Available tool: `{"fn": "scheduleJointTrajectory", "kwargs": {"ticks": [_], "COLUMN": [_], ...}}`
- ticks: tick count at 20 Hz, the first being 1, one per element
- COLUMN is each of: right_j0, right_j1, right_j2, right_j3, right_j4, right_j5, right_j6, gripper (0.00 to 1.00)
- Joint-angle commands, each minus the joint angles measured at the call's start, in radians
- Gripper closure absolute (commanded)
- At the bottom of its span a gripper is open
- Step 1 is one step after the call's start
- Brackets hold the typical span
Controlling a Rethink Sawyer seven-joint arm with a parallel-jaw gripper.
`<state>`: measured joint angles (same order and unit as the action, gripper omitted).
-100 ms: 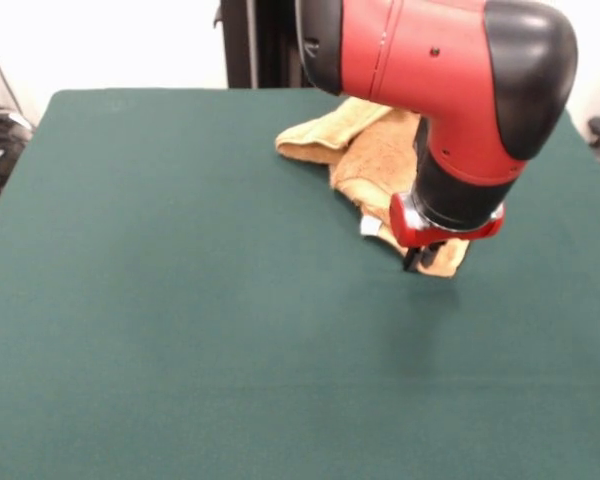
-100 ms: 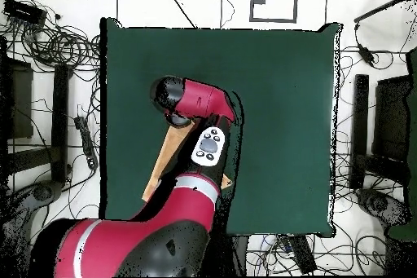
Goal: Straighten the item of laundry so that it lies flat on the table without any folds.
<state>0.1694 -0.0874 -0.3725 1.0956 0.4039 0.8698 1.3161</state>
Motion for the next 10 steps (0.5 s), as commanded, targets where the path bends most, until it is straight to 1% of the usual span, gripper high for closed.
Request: {"fn": "scheduleJointTrajectory", "kwargs": {"ticks": [1, 3, 10], "right_j0": [0.009, 0.004, -0.003], "right_j1": [0.057, 0.07, 0.078], "right_j2": [0.1, 0.095, 0.086], "right_j3": [-0.081, -0.118, -0.168], "right_j4": [0.057, 0.057, 0.061], "right_j5": [-0.014, 0.012, 0.052], "right_j6": [0.338, 0.342, 0.357], "gripper": [1.0, 1.0, 1.0]}}
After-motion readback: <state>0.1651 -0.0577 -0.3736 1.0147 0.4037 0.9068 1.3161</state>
